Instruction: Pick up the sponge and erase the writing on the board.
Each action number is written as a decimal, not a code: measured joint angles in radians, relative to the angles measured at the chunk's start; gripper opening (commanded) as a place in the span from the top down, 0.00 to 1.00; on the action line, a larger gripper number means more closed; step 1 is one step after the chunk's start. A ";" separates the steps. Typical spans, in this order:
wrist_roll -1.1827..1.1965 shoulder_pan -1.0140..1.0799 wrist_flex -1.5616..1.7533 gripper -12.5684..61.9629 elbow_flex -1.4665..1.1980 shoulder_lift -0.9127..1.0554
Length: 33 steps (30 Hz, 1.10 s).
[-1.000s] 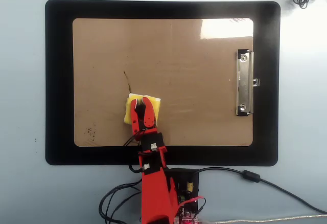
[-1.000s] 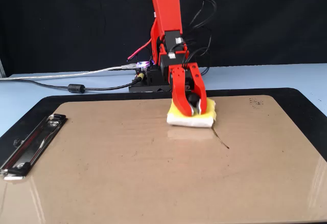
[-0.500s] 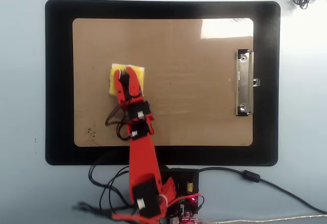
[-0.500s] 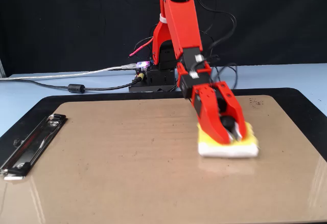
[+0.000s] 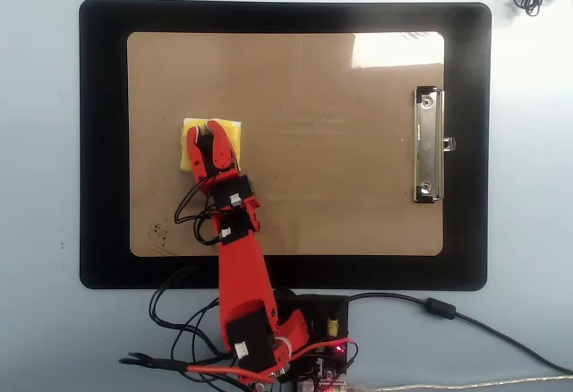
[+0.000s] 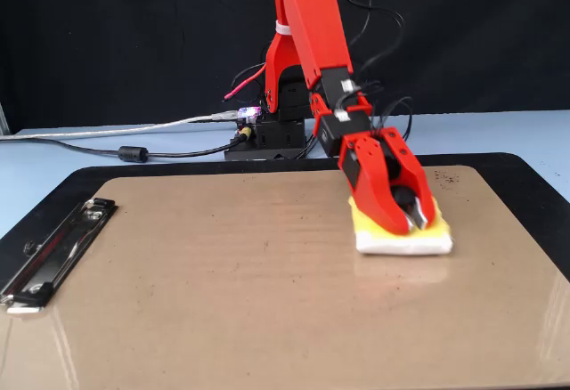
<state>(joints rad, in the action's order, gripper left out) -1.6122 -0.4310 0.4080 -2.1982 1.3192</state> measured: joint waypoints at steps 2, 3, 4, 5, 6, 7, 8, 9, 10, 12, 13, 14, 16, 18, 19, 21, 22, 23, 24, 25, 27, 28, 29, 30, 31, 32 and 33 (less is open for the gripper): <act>0.000 0.021 0.008 0.94 -0.138 0.097; 0.000 0.026 0.008 0.94 -0.270 0.199; 0.000 0.021 0.005 0.94 -0.383 0.298; 0.000 0.017 0.003 0.94 -0.437 0.351; 0.000 0.012 0.002 0.94 -0.502 0.431; 0.000 0.008 0.000 0.94 -0.537 0.468; -0.002 0.006 -0.009 0.94 -0.538 0.479; -0.002 0.002 -0.006 0.94 -0.534 0.474; 0.005 -0.002 -0.011 0.94 -0.488 0.442; 0.005 -0.008 -0.012 0.94 -0.339 0.314; 0.000 -0.009 -0.003 0.94 -0.272 0.255; 0.000 -0.005 -0.009 0.94 -0.164 0.152; 0.000 -0.005 0.003 0.94 -0.041 0.032; -0.002 -0.005 0.008 0.94 -0.069 0.034; -0.002 -0.008 0.009 0.94 -0.100 0.064; 0.000 -0.021 0.006 0.94 -0.282 0.215; 0.000 -0.038 0.008 0.94 -0.417 0.324; 0.000 -0.052 0.002 0.94 -0.497 0.402; 0.000 -0.083 -0.002 0.94 -0.575 0.491; 0.000 -0.104 -0.009 0.94 -0.581 0.535; -0.003 -0.170 -0.012 0.94 -0.588 0.581; -0.003 -0.195 -0.014 0.94 -0.578 0.575; -0.005 -0.249 -0.015 0.94 -0.538 0.548; -0.009 -0.276 -0.015 0.94 -0.503 0.522; -0.020 -0.316 -0.017 0.94 -0.453 0.486; -0.031 -0.336 -0.017 0.94 -0.426 0.465; -0.049 -0.365 -0.017 0.94 -0.383 0.440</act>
<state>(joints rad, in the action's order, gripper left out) -1.6613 -0.7961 0.3912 -2.5817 1.7595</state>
